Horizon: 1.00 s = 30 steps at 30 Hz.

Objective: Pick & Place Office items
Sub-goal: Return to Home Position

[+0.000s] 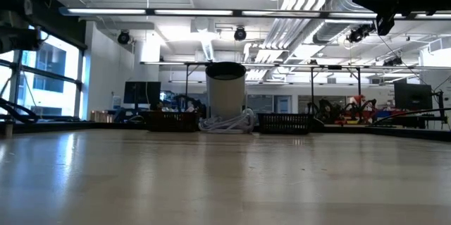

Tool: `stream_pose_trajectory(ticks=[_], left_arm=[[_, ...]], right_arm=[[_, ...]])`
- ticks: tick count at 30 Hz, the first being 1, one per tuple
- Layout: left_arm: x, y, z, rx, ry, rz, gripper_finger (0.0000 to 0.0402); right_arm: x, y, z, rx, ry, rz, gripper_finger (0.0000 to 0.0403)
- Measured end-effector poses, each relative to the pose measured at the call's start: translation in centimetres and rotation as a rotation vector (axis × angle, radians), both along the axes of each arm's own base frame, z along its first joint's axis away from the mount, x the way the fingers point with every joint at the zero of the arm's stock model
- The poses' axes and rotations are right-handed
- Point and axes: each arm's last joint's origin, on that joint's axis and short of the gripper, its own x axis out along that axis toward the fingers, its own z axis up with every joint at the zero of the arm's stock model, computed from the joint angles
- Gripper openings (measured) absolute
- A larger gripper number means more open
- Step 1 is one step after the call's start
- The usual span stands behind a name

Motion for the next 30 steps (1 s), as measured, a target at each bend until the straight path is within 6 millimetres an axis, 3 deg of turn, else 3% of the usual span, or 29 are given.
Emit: stream_pose_trajectory(ticks=[6,12,17,23,30], left_arm=[[1.3,-0.3,0.7,0.038,0.022,0.293,0.0000],[5.0,-1.5,2.1,0.188,0.137,0.577,0.0000],[6.8,-1.2,1.8,0.215,0.205,0.662,0.0000],[6.4,-1.3,1.9,0.179,0.180,0.623,0.0000],[2.9,0.4,2.4,0.105,0.082,0.604,0.0000]], right_arm=[[0.0,0.0,0.0,0.000,0.002,0.015,0.0002],[0.0,0.1,0.0,0.000,0.004,0.022,0.0002],[0.0,0.1,-0.2,0.002,0.017,0.032,0.0002],[0.1,0.1,-0.5,0.008,0.046,0.044,0.0002],[-0.6,0.9,0.1,-0.057,0.018,0.061,0.0002]])
